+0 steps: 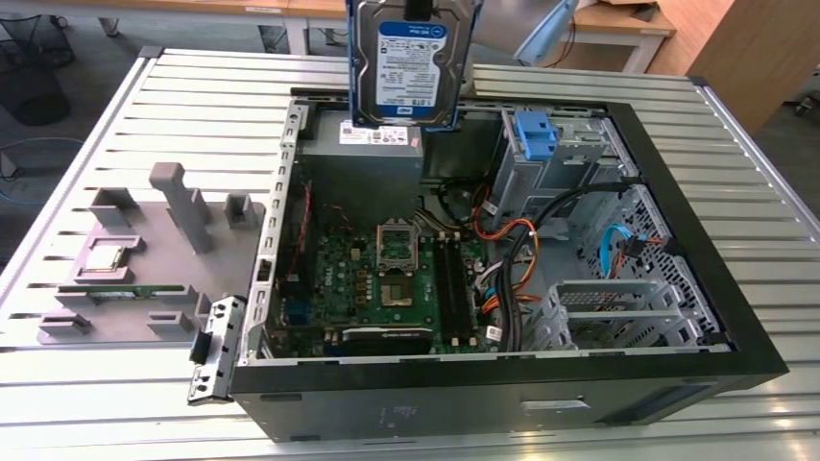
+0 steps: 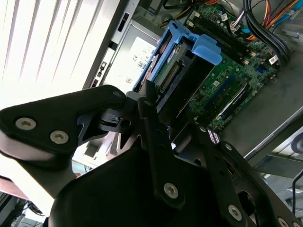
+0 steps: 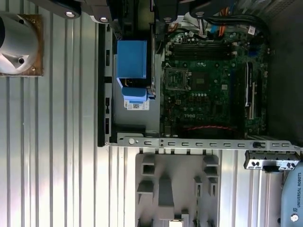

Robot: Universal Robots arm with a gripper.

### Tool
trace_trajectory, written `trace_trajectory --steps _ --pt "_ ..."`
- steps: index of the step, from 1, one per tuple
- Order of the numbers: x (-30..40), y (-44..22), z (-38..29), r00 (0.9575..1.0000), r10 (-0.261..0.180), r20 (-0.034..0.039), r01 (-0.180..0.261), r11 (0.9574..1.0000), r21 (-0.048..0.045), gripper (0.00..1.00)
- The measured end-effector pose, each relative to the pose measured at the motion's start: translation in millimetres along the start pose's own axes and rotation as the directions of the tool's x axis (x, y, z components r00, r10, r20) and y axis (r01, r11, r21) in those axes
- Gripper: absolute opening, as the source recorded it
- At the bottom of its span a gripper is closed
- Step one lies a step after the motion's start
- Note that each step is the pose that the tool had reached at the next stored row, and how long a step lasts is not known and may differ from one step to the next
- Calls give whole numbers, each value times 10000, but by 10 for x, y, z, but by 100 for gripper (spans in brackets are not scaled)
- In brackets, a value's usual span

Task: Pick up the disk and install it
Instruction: 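Pick up the disk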

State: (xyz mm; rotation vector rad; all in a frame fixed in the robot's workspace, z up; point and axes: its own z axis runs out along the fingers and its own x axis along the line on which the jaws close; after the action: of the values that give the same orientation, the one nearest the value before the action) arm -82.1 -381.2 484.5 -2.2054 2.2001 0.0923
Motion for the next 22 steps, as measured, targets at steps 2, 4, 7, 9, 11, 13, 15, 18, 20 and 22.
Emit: trace_trajectory --steps 2,4,7,9,11,13,15,18,20,22 --pt "7 -25 1 10000 0 0 0 10000 -10 35" --pt "15 -47 2 10000 1 2 -1 10000 -18 35" --pt "32 -80 2 10000 1 1 -1 10000 -29 35" --pt "48 -101 2 10000 2 1 -2 10000 -35 35" --pt "63 -119 2 10000 2 1 -2 10000 -40 35" --pt "79 -135 2 10000 3 1 -3 10000 -44 35" --pt "95 -151 2 10000 3 1 -3 10000 -47 35" --pt "116 -175 3 10000 3 2 -3 10000 -52 35" --pt "130 -190 3 10000 3 2 -3 10000 -56 35" --pt "144 -204 3 10000 3 1 -3 10000 -59 35"
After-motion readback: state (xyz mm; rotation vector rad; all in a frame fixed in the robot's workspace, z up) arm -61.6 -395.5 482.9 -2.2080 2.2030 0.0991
